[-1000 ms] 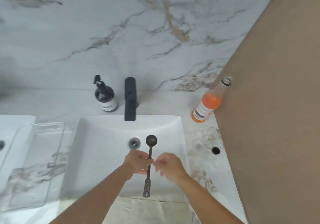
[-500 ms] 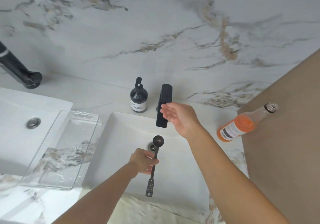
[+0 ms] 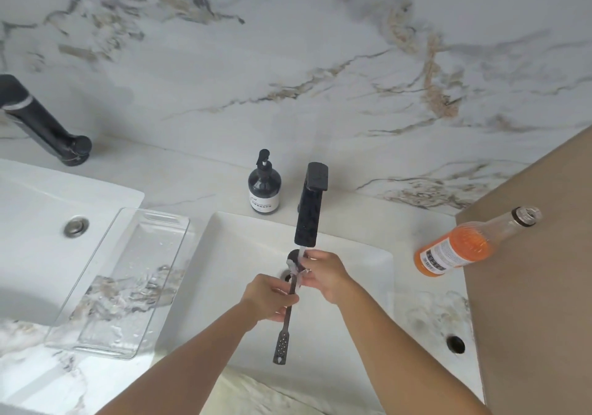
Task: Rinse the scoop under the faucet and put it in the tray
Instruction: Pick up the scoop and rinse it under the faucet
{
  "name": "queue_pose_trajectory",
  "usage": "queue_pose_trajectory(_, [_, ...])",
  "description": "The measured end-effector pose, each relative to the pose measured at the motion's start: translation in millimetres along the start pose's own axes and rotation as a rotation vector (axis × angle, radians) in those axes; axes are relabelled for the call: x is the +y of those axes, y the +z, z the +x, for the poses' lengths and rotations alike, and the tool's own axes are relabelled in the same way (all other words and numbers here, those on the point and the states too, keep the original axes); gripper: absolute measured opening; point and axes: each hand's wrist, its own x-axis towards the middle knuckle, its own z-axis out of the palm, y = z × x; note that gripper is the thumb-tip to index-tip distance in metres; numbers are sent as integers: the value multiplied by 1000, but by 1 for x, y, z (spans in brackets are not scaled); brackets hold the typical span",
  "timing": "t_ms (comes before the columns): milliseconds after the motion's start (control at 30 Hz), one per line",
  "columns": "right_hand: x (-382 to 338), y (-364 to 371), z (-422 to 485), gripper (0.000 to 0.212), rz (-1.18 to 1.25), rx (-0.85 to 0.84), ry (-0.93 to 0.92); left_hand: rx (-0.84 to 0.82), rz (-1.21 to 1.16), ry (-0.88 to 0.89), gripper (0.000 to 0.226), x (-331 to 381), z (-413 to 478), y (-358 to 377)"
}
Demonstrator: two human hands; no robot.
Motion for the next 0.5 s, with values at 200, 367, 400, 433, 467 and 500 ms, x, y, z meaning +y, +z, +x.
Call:
queue_pose_trajectory(200, [-7, 2, 8, 13, -238, 343, -153, -166, -396, -35, 24, 26, 3, 7])
queue_pose_trajectory(367, [-13, -4, 5, 19, -145, 92, -159, 114, -109, -63, 23, 50, 14, 27])
queue_pose_trajectory(400, [-12, -6, 7, 22, -182, 143, -166, 136, -70, -64, 24, 53, 15, 31])
queue_pose_trajectory(433, [-13, -7, 7, 20, -233, 219, -175, 163, -32, -64, 25, 54, 15, 35])
queue_pose_trajectory(467, [-12, -8, 9, 15, -277, 272, -188, 193, 1, -65, 26, 55, 16, 38])
queue_pose_trajectory(500, [-12, -9, 10, 10, -307, 280, -200, 209, 33, -58, 29, 55, 17, 39])
